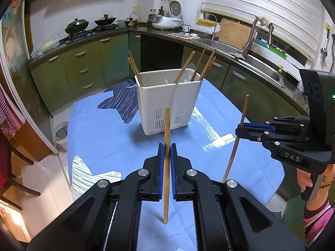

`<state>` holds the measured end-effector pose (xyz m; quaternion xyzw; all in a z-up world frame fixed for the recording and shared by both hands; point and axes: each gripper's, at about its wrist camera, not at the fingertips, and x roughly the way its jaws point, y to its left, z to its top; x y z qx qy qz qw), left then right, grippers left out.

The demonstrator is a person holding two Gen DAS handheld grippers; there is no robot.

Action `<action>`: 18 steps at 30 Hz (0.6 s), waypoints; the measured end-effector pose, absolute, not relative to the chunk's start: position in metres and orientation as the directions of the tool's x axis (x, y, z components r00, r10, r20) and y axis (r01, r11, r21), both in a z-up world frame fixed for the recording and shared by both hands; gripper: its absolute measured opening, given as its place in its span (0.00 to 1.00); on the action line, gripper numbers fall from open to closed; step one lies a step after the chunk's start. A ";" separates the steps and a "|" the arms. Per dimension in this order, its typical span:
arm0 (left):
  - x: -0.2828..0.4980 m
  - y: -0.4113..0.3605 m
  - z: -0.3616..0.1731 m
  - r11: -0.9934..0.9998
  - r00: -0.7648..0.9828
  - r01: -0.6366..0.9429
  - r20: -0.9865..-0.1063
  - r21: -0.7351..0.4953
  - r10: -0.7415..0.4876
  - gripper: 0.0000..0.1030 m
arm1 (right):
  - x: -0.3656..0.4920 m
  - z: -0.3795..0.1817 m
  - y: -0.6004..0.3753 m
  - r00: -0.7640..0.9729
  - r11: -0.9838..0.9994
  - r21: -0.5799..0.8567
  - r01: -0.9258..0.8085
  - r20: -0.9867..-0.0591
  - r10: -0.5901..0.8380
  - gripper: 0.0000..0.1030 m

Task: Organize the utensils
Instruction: 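Carry the chopstick into the white holder and open the left tool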

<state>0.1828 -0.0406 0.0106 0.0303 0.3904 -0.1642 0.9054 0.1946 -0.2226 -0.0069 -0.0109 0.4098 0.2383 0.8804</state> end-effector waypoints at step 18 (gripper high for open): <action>0.190 -0.047 0.026 0.938 0.665 0.340 -0.686 -0.074 -0.295 0.06 | 0.198 0.015 -0.225 0.584 0.880 0.176 -0.441 -0.689 0.430 0.06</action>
